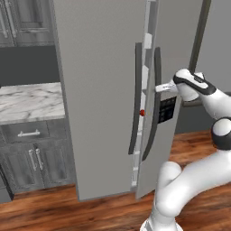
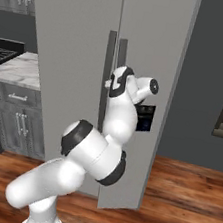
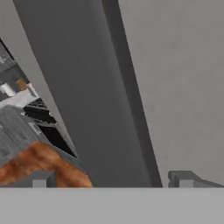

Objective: Pick up the frozen steak from the freezer, place it on any shelf in the fridge, and close the fridge and freezer doors when done.

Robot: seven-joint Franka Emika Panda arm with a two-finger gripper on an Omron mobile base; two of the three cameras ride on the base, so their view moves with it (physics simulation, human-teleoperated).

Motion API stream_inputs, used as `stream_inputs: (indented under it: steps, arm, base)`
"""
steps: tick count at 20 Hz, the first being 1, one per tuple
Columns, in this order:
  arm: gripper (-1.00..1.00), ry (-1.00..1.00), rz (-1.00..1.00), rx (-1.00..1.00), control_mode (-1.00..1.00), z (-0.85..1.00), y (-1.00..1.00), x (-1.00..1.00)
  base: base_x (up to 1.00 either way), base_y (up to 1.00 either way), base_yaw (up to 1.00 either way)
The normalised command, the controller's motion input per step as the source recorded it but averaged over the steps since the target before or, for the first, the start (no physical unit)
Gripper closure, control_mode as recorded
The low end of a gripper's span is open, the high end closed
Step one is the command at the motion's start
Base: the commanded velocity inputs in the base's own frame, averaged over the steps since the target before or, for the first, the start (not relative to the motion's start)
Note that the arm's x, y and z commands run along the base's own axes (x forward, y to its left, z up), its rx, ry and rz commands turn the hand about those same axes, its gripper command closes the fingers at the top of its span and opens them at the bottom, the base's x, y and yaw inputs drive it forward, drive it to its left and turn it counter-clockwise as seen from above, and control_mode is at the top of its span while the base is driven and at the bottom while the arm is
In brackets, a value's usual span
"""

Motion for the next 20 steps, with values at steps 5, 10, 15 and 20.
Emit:
stream_inputs:
  steps: [5,10,15,20]
  arm:
    - [-1.00,-0.01,-0.12,0.00,-1.00,0.24,0.62,0.64]
    - [-1.00,-0.07,-0.14,0.20,-1.00,0.28,0.32,0.33]
    - [-1.00,-0.07,-0.19,0.35,-1.00,0.13,0.16,0.23]
    - [-1.00,-0.10,-0.18,0.39,-1.00,0.00,0.20,0.36]
  base:
    - [0.00,0.00,0.00]
    - [0.00,0.00,0.00]
    - [0.00,0.00,0.00]
    - [0.00,0.00,0.00]
